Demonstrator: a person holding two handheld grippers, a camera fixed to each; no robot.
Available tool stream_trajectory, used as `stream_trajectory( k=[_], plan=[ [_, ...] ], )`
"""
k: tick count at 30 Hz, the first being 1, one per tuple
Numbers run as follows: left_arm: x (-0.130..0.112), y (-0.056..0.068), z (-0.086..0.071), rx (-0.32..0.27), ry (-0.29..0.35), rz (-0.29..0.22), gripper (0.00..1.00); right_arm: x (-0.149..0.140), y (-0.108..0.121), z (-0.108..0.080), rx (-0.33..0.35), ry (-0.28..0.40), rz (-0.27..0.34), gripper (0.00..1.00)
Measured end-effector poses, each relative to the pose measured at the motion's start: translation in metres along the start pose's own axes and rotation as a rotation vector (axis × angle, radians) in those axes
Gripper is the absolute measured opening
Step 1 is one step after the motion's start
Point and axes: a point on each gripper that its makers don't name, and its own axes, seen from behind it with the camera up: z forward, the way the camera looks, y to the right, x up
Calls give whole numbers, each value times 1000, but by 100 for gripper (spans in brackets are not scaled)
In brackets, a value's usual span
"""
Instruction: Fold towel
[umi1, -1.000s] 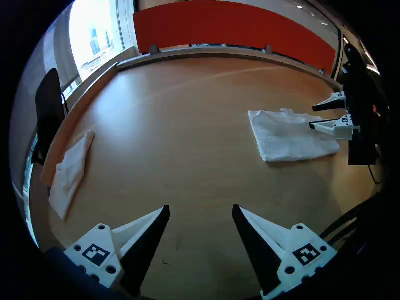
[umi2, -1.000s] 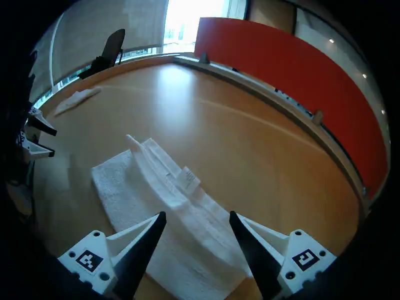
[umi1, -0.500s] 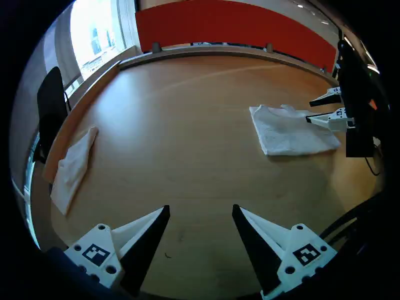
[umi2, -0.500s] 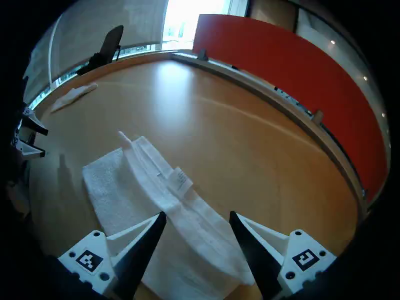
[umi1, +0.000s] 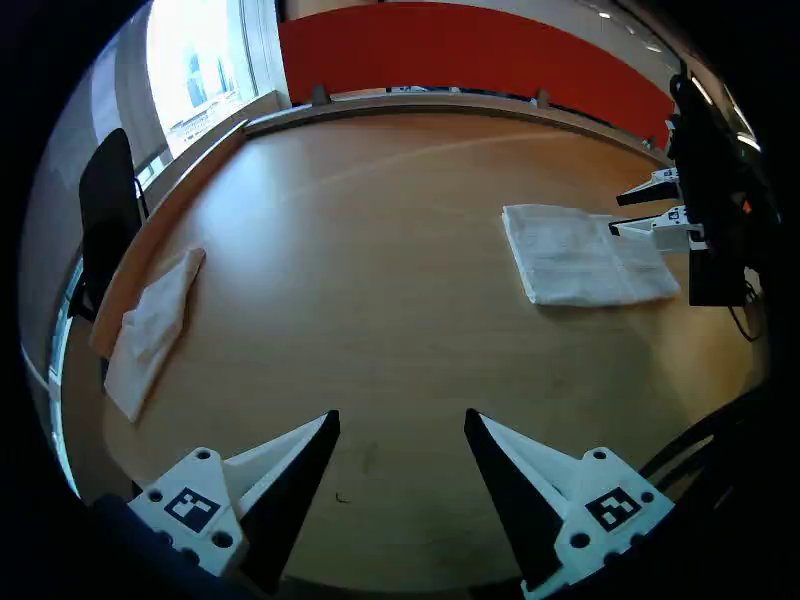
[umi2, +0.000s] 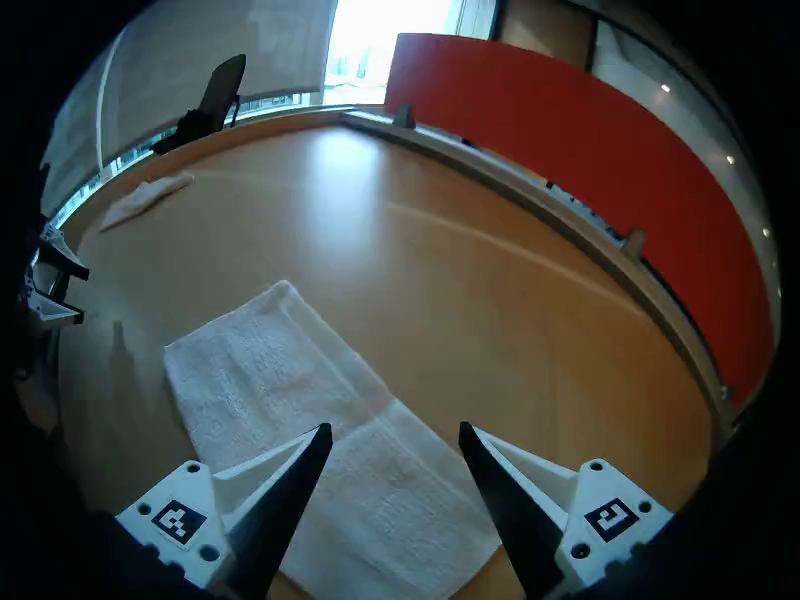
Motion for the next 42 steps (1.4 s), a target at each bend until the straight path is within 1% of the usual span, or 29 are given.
stream_trajectory(
  k=[6, 14, 27, 42],
  plan=[
    [-2, -1, -2, -1, 3, 0, 93, -6, -3, -7, -1, -1, 5, 98],
    [-3, -1, -6, 0, 10, 2, 93, -19, -2, -20, -8, -6, 26, 99],
    [-3, 0, -9, 1, 14, 4, 93, -58, -1, -47, -22, -27, 77, 98],
    [-2, -1, -12, 6, 17, 13, 93, -92, 4, -71, -28, -57, 84, 98]
  ],
)
